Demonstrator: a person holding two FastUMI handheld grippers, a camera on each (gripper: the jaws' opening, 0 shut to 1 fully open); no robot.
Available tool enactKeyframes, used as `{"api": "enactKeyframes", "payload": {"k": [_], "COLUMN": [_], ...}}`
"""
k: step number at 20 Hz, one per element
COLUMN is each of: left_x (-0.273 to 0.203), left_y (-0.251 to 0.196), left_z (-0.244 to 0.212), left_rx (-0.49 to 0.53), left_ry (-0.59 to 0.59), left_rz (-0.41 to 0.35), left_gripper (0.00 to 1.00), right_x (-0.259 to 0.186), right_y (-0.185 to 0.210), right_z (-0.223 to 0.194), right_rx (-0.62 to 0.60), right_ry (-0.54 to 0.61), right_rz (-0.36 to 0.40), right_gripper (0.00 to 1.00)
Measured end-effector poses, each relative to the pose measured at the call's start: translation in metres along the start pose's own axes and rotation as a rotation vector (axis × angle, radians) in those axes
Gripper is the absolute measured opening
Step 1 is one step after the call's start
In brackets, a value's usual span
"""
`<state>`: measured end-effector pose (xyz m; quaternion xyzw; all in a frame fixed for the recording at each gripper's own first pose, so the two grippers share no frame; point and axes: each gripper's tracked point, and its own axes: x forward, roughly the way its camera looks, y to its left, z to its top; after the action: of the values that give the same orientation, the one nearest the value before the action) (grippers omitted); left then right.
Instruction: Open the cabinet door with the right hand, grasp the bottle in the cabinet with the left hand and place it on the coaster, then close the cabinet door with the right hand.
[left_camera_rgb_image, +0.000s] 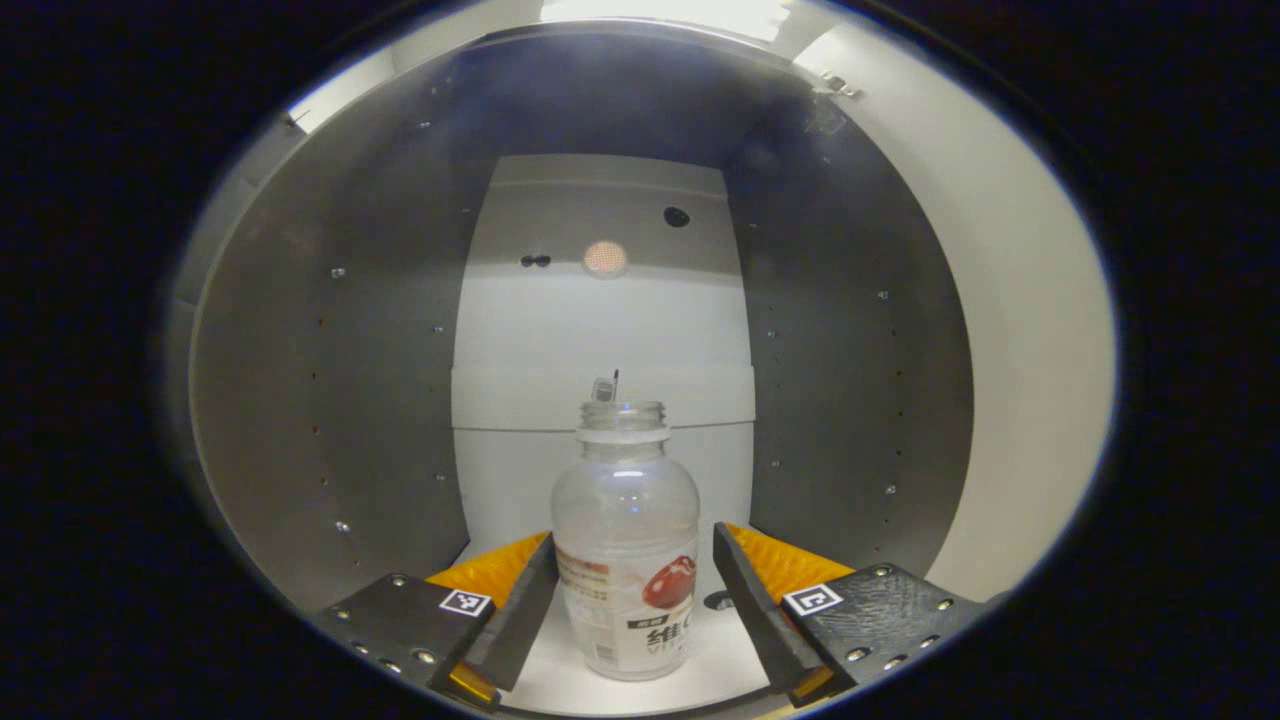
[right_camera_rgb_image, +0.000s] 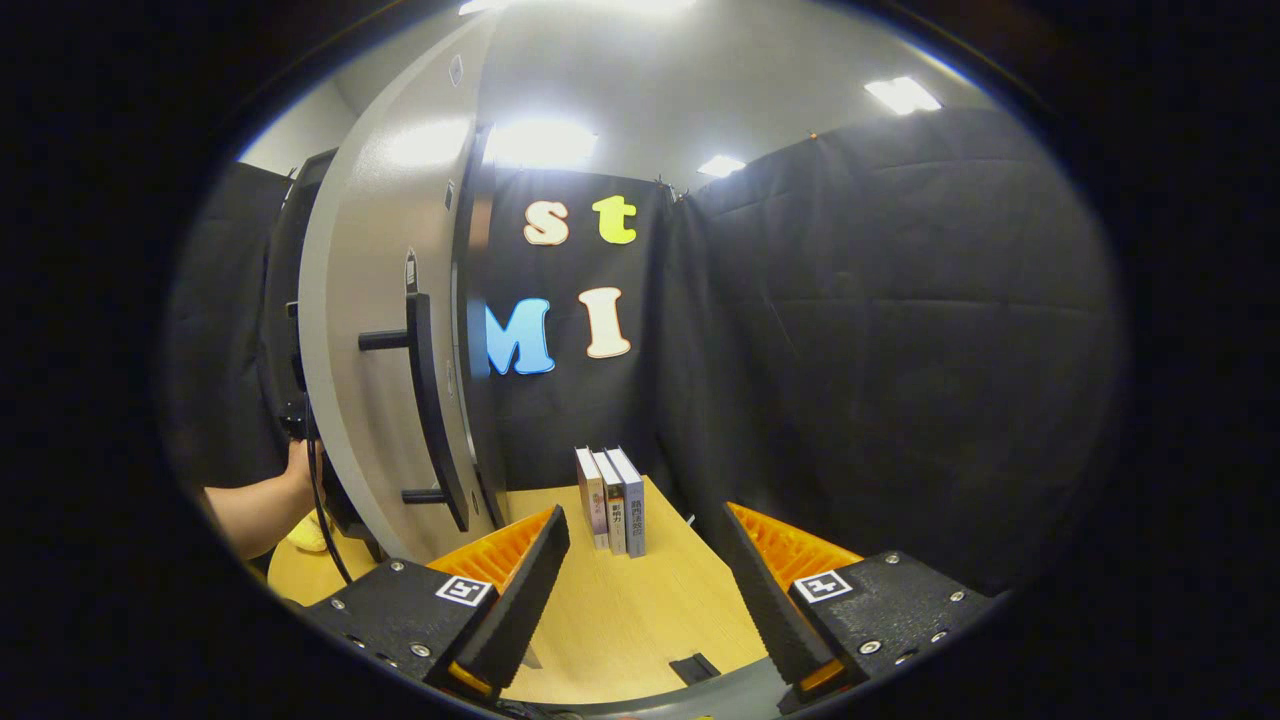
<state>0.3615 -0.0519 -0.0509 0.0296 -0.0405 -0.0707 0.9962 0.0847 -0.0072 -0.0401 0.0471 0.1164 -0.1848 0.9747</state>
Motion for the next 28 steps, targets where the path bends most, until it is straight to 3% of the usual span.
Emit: {"api": "enactKeyframes", "payload": {"k": [1,3,9,13,16,19,28], "left_x": [-0.001,-0.001,-0.035,-0.077,-0.119,-0.158,-0.270], "left_y": [0.000,-0.001,0.012,0.012,0.015,0.015,0.025], "left_z": [0.001,0.001,0.020,0.042,0.055,0.067,0.072], "left_rx": [0.004,0.002,-0.012,0.022,0.027,0.056,0.070], "left_ry": [-0.004,-0.004,-0.017,-0.029,-0.038,-0.032,-0.047], "left_rz": [0.004,0.015,0.038,0.055,0.090,0.134,0.269], "left_gripper": [0.90,0.74,0.74,0.72,0.72,0.72,0.72], "right_x": [0.000,0.000,0.021,0.037,0.043,0.044,0.045], "right_y": [0.000,-0.001,-0.009,-0.012,-0.017,-0.033,-0.023], "right_z": [0.001,0.001,-0.003,-0.002,-0.003,0.006,-0.004], "right_rx": [-0.002,-0.004,0.029,0.054,0.014,-0.029,-0.062], "right_ry": [-0.004,-0.009,-0.012,-0.026,-0.029,-0.081,-0.089], "right_rz": [-0.005,-0.016,0.025,0.126,0.199,0.214,0.386], "right_gripper": [0.92,0.94,0.94,0.94,0.94,0.94,0.94]}}
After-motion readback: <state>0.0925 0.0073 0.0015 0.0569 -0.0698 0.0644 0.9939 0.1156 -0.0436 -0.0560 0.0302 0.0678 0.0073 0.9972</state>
